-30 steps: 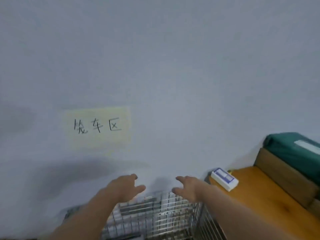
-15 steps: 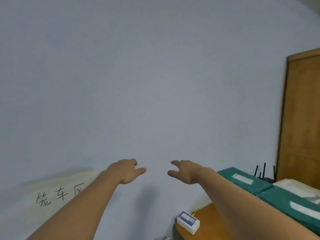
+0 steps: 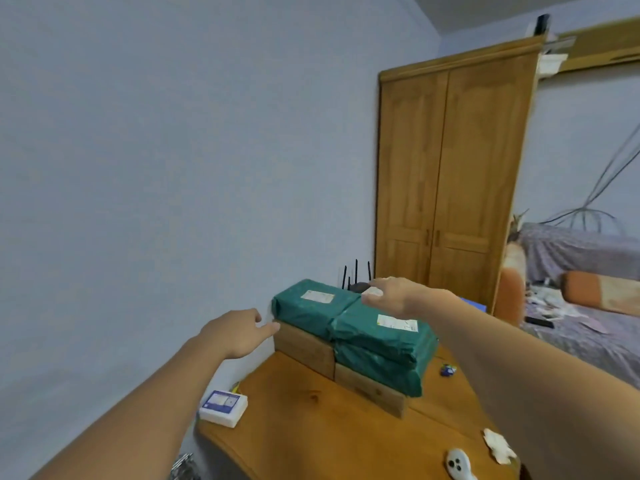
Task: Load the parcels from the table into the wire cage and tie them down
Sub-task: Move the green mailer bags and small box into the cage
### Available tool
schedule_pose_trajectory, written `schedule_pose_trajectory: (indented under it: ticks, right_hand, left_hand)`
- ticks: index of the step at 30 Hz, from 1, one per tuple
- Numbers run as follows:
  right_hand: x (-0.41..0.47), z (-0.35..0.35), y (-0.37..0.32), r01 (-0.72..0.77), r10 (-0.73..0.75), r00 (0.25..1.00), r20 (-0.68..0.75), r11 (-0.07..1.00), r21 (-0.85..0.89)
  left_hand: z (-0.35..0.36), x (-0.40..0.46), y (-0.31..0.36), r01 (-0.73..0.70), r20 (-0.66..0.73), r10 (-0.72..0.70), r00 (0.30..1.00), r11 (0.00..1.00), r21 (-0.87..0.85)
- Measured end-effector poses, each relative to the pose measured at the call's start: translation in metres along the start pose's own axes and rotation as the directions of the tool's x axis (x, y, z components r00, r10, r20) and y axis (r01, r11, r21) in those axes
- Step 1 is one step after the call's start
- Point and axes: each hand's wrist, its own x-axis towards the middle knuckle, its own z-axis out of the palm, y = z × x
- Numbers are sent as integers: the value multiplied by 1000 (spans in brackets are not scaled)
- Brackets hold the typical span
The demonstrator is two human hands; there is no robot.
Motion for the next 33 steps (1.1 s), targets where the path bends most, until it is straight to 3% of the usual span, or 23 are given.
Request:
schedule_pose_trajectory:
  ticks: [10, 19, 23, 26, 29, 33]
  right_hand:
    - [52, 42, 191, -133, 127, 985, 121, 990, 46]
    - [115, 114, 268, -140, 136, 959, 248, 990, -4]
    - [158, 138, 290, -202, 198, 946, 255, 979, -12]
    - [198, 151, 298, -239, 237, 939, 250, 971, -24]
    - [242, 156, 304, -312, 301, 930, 210, 950, 21]
    - [300, 162, 312, -418, 399, 900, 179, 904, 90]
  left_hand:
    - [93, 98, 155, -32, 95, 26, 995, 998, 54]
    - [171, 182, 221, 58, 225, -53, 973, 998, -14]
    - [214, 223, 237, 192, 348, -133, 928, 971, -140]
    - [246, 254, 240, 405, 490, -204, 848, 846, -348]
    - [272, 282, 242, 620, 608, -261, 749, 600, -505]
    - [306, 310, 235, 650, 581, -309, 753, 485, -585]
